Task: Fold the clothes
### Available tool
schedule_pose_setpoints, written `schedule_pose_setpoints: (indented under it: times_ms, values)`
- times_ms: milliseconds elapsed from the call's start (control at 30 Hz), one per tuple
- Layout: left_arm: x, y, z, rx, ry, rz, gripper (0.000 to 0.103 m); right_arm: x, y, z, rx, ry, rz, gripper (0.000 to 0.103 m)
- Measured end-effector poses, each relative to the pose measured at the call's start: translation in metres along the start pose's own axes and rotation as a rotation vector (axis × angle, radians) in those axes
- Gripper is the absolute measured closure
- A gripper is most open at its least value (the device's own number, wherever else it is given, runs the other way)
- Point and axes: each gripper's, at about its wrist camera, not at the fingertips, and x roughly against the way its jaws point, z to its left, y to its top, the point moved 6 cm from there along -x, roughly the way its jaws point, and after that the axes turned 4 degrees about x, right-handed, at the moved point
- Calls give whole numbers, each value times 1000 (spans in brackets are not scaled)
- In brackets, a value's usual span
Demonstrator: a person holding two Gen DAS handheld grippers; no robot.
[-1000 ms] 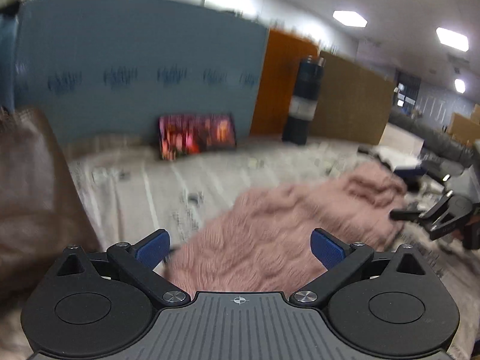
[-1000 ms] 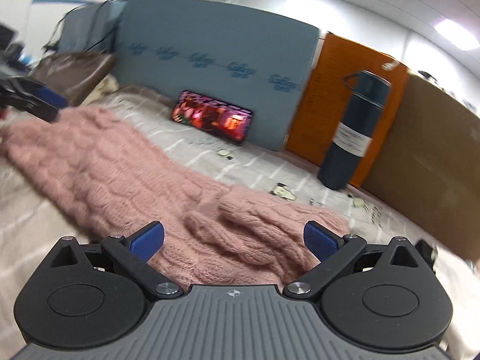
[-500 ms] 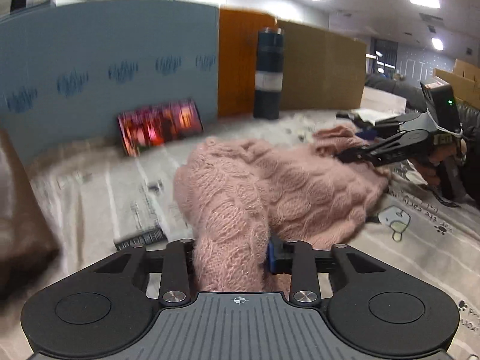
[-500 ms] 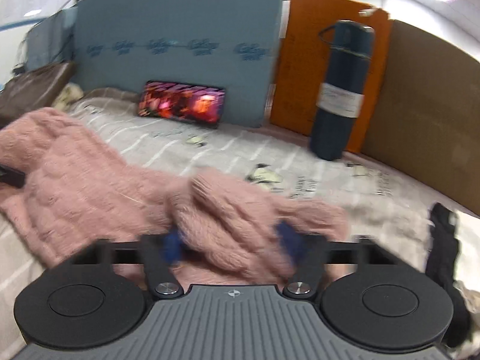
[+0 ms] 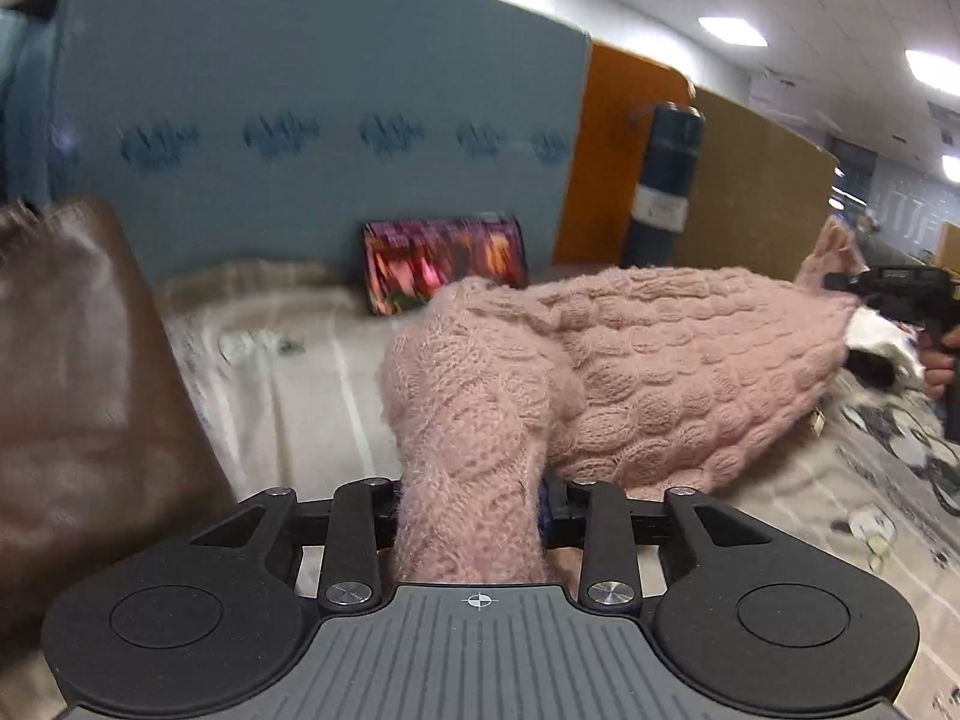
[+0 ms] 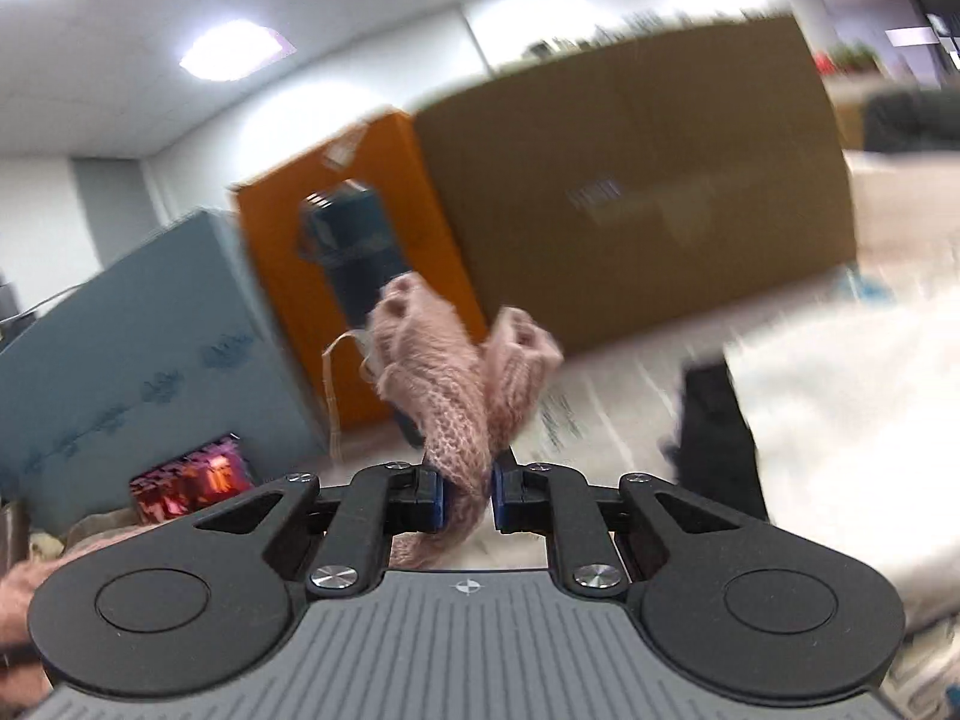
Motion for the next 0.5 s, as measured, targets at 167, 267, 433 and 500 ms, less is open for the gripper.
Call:
schedule_pose_setpoints:
  times_ms: [167, 267, 433, 500]
  values:
    - [0, 4, 6, -15, 19, -13, 29, -12, -18, -20, -31, -122, 63, 68]
    - [3, 20, 10, -30, 46, -65, 13, 2, -15, -25, -23, -205, -34, 44]
    - [-15, 33, 2, -82, 7, -28, 5, 28, -5, -32, -83, -169, -188, 22]
    - [-22, 38, -1, -102, -9, -13, 5, 31, -4, -28, -113, -74, -182, 17]
